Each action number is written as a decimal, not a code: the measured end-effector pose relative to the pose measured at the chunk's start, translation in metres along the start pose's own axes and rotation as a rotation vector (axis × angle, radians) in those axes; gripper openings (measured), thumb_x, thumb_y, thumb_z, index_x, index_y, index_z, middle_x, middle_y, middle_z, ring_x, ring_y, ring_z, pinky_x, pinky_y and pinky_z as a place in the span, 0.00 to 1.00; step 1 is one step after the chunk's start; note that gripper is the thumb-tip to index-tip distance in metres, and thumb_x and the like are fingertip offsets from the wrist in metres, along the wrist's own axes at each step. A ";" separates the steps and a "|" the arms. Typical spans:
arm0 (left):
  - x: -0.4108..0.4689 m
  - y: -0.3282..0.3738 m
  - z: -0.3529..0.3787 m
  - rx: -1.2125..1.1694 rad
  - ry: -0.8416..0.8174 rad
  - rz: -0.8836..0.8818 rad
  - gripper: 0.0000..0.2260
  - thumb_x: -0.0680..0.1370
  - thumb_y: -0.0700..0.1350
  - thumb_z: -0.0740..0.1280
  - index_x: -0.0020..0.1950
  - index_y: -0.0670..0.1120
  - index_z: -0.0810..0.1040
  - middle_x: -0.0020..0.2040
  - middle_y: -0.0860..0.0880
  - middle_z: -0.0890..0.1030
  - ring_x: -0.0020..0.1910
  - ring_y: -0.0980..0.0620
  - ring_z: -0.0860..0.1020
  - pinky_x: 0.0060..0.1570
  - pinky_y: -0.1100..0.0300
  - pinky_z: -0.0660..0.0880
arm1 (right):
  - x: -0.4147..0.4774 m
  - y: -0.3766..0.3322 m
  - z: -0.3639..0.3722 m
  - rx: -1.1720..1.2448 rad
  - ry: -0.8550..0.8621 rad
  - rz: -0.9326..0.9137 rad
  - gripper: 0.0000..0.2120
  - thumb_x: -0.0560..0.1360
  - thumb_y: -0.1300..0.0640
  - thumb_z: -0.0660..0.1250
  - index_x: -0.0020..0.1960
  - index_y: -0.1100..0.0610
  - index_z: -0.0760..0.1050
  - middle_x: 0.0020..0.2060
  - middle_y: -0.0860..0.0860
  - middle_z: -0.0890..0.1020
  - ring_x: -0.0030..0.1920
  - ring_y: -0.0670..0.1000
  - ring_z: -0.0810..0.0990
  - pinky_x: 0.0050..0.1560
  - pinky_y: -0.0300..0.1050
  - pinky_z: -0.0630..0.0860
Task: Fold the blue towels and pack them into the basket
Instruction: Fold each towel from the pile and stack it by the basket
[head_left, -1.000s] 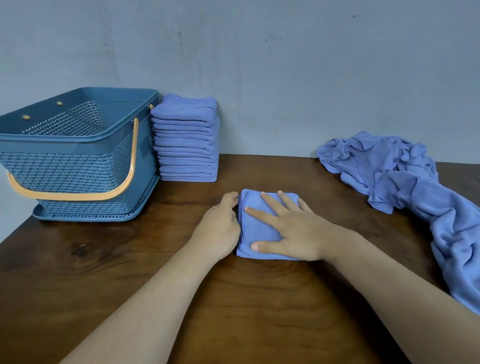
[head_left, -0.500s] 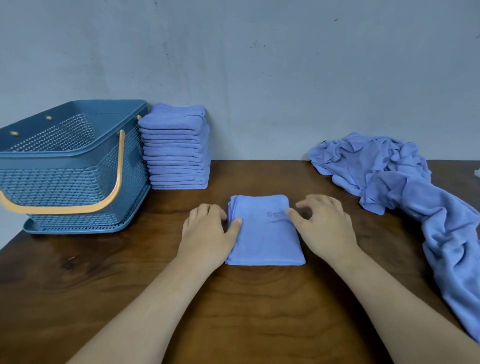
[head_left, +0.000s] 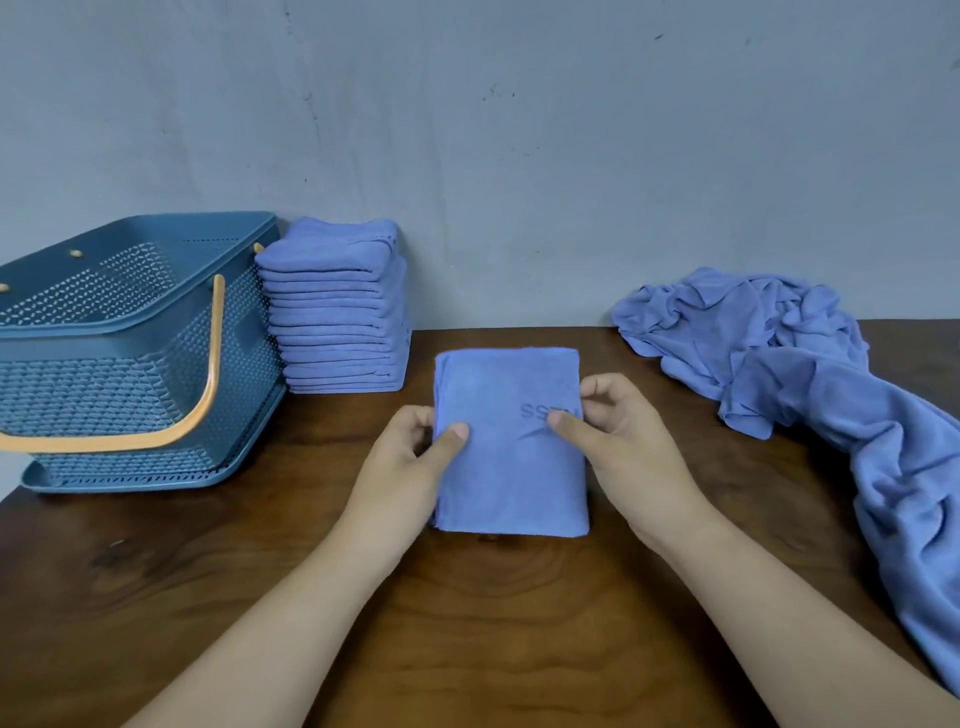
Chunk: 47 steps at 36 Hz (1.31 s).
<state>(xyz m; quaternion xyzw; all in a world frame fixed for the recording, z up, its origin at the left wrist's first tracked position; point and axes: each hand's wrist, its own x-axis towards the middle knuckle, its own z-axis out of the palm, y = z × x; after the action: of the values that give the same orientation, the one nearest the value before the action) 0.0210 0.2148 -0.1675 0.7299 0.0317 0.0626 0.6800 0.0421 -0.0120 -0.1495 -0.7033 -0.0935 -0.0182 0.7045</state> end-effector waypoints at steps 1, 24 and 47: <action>0.000 0.002 0.002 -0.194 -0.015 -0.034 0.13 0.81 0.48 0.75 0.62 0.44 0.79 0.58 0.45 0.87 0.59 0.46 0.86 0.61 0.43 0.82 | -0.001 -0.003 0.000 0.085 -0.026 -0.028 0.15 0.80 0.58 0.75 0.63 0.56 0.73 0.54 0.56 0.88 0.56 0.58 0.88 0.57 0.61 0.85; -0.020 0.013 0.017 -0.292 -0.146 0.106 0.17 0.83 0.56 0.72 0.69 0.50 0.81 0.66 0.44 0.84 0.66 0.41 0.83 0.67 0.36 0.77 | -0.009 -0.018 0.000 0.337 -0.092 0.176 0.18 0.80 0.44 0.74 0.62 0.56 0.85 0.60 0.58 0.86 0.61 0.60 0.86 0.62 0.59 0.83; -0.018 0.018 0.004 -0.439 -0.592 -0.197 0.23 0.85 0.59 0.68 0.77 0.52 0.76 0.76 0.47 0.77 0.76 0.45 0.75 0.74 0.40 0.73 | -0.012 -0.029 0.002 -0.050 0.189 -0.141 0.18 0.82 0.40 0.70 0.54 0.55 0.83 0.50 0.58 0.86 0.54 0.64 0.85 0.56 0.72 0.81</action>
<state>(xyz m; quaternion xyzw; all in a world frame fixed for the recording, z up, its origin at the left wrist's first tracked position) 0.0032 0.2071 -0.1508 0.5469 -0.1102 -0.2113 0.8026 0.0260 -0.0119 -0.1225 -0.7073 -0.0755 -0.1362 0.6895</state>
